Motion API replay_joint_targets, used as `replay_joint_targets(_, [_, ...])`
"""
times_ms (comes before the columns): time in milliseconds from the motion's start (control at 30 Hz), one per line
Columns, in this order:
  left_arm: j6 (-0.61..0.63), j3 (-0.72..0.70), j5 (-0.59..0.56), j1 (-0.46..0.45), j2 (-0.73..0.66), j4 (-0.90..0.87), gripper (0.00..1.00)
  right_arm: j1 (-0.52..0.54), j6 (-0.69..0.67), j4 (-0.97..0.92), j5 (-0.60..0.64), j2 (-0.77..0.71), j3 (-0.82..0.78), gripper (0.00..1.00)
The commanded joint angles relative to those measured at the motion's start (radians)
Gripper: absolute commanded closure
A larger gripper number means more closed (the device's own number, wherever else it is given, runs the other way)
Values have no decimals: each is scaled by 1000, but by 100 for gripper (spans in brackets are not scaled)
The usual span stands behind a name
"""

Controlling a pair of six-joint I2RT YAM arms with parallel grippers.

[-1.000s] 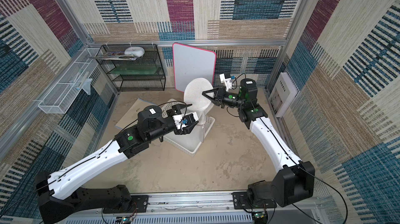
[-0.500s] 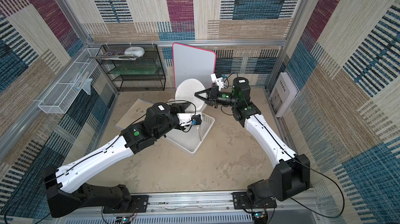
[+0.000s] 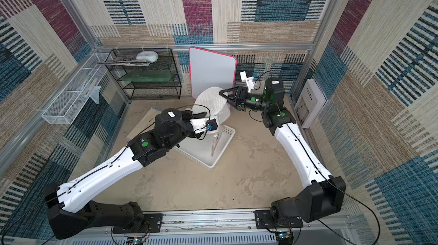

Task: Turn the laundry bag inside out
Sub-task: Turn over the laundry bag.

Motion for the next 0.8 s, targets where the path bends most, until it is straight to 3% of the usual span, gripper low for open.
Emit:
replay_joint_targets(0, [-187,45,165,57,-21,-114,100,-28,-291,-137,168,-64,0,40])
replay_joint_targets(167, [-354,77,366,158,-45,-171,100,-28,-618,-16,376,-261,-207,36])
replay_joint_targets(300, [-446,77,477,223,-57,-173,100,-20,-798,59,318,-334,-315,35])
replay_joint_targets(467, [-544,76,573,274,-84,-153,100,67,-1223,177,281,-414,-512,36])
replay_joint_targets(567, [-568,76,599,287,-103,-144,100,133,-1472,267,329,-464,-640,35])
replay_joint_targets(700, [-594,80,626,297,-119,-143,100,155,-1569,376,499,-478,-710,35])
replay_joint_targets(767, [-607,78,635,300,-127,-138,100,154,-1622,392,521,-481,-731,35])
